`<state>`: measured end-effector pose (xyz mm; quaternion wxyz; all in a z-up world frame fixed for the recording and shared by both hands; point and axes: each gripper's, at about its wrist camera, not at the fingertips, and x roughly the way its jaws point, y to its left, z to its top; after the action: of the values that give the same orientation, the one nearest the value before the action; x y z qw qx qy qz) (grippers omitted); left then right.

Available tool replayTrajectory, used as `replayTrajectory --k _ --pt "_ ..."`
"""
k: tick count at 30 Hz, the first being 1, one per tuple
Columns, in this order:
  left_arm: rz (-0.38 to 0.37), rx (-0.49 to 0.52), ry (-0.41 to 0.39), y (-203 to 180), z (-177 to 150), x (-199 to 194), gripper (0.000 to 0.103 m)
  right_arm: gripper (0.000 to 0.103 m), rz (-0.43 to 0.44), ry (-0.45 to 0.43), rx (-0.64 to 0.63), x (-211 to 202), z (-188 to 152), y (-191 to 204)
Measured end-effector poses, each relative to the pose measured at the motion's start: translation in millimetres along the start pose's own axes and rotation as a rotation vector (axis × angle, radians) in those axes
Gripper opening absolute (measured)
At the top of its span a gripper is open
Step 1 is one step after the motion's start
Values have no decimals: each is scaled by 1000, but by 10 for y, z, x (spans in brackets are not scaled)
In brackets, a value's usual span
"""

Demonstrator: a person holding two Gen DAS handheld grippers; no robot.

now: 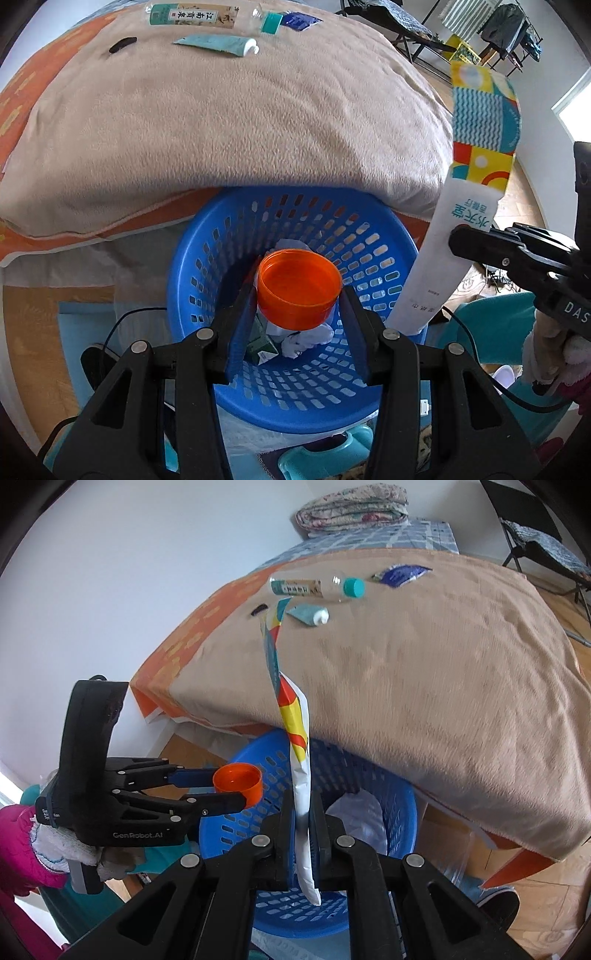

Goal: Collect trash
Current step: 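Carry the orange cap and toothbrush over the blue basket and release both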

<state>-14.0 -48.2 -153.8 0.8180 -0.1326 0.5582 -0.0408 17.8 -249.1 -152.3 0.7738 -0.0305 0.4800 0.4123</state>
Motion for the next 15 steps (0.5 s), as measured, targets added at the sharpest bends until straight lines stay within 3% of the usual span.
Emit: replayTrajectory --k 9,11,12,15 --pt "12 9 23 -19 3 60 47 12 -2 45 19 89 -66 -5" --pt "21 7 30 -21 2 83 55 31 -4 48 34 90 -70 -24" --pt "24 5 28 -17 -8 83 62 33 -3 47 38 89 -65 -31" --pt "26 5 22 -15 -13 74 64 43 -14 51 48 90 -53 -53"
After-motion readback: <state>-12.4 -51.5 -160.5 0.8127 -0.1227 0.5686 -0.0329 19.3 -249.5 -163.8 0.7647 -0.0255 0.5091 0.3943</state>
